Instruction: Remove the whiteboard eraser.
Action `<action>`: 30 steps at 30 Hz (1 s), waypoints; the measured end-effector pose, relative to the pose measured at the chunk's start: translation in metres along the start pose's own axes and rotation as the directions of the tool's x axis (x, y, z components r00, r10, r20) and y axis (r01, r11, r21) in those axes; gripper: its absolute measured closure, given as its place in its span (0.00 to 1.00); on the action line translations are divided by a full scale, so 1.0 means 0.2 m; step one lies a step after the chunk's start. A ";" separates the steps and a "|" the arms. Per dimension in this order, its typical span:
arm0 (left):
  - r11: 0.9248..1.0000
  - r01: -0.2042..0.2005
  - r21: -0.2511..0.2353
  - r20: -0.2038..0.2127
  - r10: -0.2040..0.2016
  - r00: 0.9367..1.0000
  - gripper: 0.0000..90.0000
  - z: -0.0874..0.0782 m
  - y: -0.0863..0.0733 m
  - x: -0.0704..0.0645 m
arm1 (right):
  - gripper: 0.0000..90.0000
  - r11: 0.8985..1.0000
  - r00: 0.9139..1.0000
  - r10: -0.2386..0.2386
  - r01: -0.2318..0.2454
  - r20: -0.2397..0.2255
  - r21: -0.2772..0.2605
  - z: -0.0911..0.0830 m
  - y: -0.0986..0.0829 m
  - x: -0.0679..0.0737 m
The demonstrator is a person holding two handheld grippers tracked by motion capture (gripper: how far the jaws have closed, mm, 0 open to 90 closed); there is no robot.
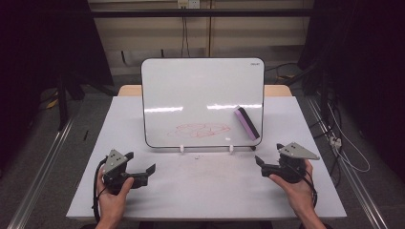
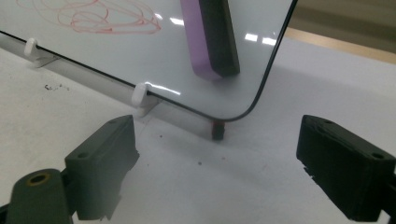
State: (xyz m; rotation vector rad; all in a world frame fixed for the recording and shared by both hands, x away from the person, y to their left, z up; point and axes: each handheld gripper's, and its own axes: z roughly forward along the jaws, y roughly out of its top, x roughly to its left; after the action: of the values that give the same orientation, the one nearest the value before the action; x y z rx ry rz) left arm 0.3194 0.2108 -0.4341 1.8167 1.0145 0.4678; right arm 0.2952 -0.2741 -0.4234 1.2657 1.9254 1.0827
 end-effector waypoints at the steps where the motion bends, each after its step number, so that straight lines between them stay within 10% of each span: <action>1: 1.000 0.000 -0.002 -0.001 0.000 1.000 0.06 0.00 0.00 0.00 | 0.15 1.000 1.000 -0.006 0.006 0.003 -0.008 0.00 0.01 0.00; 30: 1.000 0.010 -0.004 0.005 -0.010 1.000 0.06 0.01 0.00 0.02 | 0.38 0.993 0.993 -0.116 0.115 0.023 0.023 0.22 0.26 0.02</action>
State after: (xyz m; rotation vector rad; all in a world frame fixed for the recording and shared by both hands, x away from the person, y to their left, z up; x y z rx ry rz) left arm 0.3230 0.2127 -0.4352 1.8075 1.0179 0.4591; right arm 0.3527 -0.2462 -0.4003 1.1582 1.9707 0.9864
